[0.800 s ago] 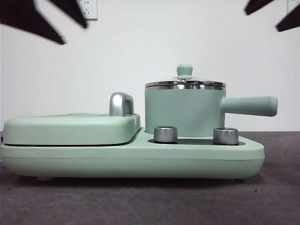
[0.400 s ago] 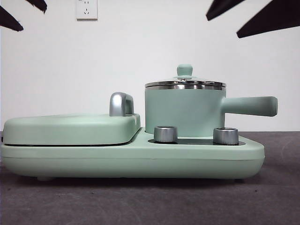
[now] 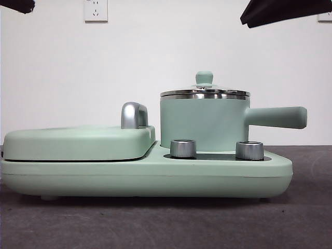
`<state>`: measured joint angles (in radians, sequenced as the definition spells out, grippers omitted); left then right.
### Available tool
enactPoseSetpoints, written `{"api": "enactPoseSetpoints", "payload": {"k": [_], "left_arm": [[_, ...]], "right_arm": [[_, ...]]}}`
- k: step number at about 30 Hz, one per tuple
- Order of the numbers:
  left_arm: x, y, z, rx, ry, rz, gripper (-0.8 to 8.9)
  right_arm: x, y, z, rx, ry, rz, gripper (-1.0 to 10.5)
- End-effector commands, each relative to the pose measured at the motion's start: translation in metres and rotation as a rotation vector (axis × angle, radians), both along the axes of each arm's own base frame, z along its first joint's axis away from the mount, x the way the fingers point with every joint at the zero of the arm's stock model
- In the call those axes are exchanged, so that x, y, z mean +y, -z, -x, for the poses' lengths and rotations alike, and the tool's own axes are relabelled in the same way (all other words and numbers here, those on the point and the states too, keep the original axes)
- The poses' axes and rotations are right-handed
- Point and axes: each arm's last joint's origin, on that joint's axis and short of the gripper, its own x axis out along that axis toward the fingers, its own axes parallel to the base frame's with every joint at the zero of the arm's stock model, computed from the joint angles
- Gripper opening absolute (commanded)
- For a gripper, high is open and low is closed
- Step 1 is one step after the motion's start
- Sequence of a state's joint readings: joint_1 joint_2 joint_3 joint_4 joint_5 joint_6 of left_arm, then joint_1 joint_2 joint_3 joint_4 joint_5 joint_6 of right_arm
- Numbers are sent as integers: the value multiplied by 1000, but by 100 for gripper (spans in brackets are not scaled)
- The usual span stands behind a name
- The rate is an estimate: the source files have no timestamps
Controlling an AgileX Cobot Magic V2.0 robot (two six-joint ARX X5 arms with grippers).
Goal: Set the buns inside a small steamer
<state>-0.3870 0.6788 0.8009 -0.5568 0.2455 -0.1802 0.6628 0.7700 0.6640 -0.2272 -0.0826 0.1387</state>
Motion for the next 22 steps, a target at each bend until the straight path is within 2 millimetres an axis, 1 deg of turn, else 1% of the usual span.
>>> {"api": "enactPoseSetpoints", "payload": {"k": [1,15,18,22], "left_arm": [[0,1,1,25,6,-4,13],[0,1,2,25,7,-6,12],[5,0,5,-61,31,-80,12],[18,6,6,-174,-55,-80,12]], "right_arm": [[2,-3,1,-2,-27,-19,19],[3,-3,0,-6,-27,-22,19],[3,-3,0,-6,-27,-22,19],[3,-3,0,-7,-27,-23,19]]}}
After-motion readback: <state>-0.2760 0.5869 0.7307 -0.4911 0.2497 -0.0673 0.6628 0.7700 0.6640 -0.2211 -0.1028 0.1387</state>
